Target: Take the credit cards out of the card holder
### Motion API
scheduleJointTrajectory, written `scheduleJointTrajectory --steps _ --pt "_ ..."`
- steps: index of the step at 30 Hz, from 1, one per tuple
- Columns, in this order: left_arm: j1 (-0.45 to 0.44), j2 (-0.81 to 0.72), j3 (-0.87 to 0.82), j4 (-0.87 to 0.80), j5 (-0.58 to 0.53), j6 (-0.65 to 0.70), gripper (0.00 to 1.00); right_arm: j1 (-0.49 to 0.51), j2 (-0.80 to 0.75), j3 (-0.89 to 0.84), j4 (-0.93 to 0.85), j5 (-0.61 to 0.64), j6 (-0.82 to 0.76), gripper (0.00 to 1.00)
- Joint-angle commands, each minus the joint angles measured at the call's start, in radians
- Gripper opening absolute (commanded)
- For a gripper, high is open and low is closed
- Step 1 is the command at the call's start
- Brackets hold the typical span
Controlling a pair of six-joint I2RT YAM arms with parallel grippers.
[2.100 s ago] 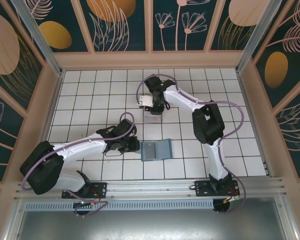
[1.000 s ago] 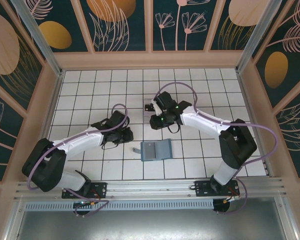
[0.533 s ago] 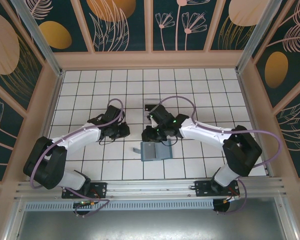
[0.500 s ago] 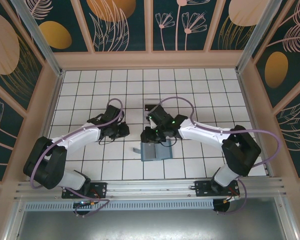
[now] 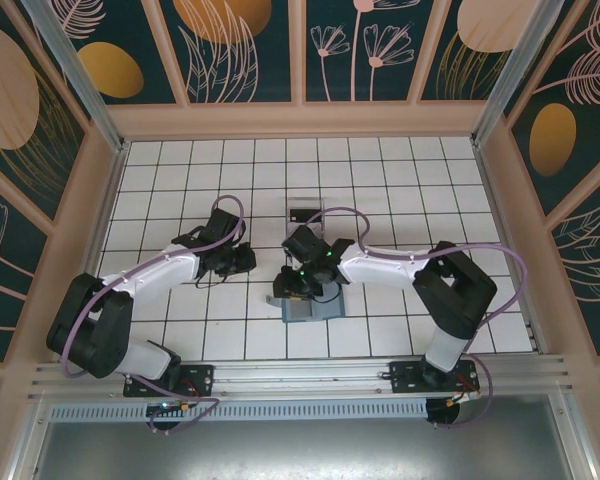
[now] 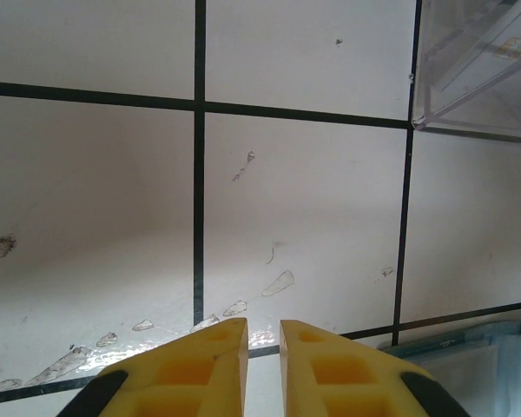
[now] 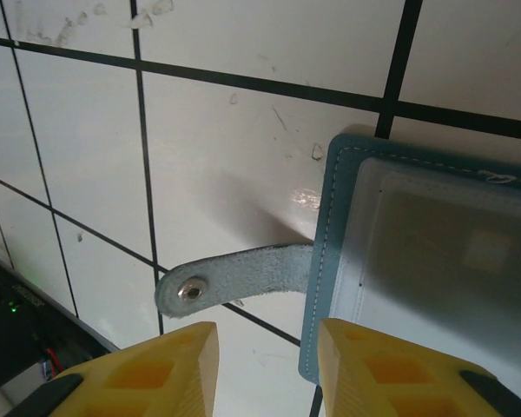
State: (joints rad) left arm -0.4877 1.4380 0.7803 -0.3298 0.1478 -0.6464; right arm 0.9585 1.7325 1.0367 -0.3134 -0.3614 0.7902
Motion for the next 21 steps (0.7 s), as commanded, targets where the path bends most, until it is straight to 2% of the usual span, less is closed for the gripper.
scheduleJointTrajectory --steps 1,9,21 --pt "0.008 -0.011 0.020 -0.028 -0.011 0.021 0.18 0.014 0.022 -0.009 0.016 0.004 0.016 0.37" --pt "0.008 -0.018 0.010 -0.025 -0.009 0.017 0.18 0.021 0.051 -0.010 0.003 0.019 0.014 0.37" --pt "0.008 -0.027 -0.003 -0.018 -0.005 0.012 0.18 0.030 0.056 -0.004 -0.082 0.105 0.014 0.38"
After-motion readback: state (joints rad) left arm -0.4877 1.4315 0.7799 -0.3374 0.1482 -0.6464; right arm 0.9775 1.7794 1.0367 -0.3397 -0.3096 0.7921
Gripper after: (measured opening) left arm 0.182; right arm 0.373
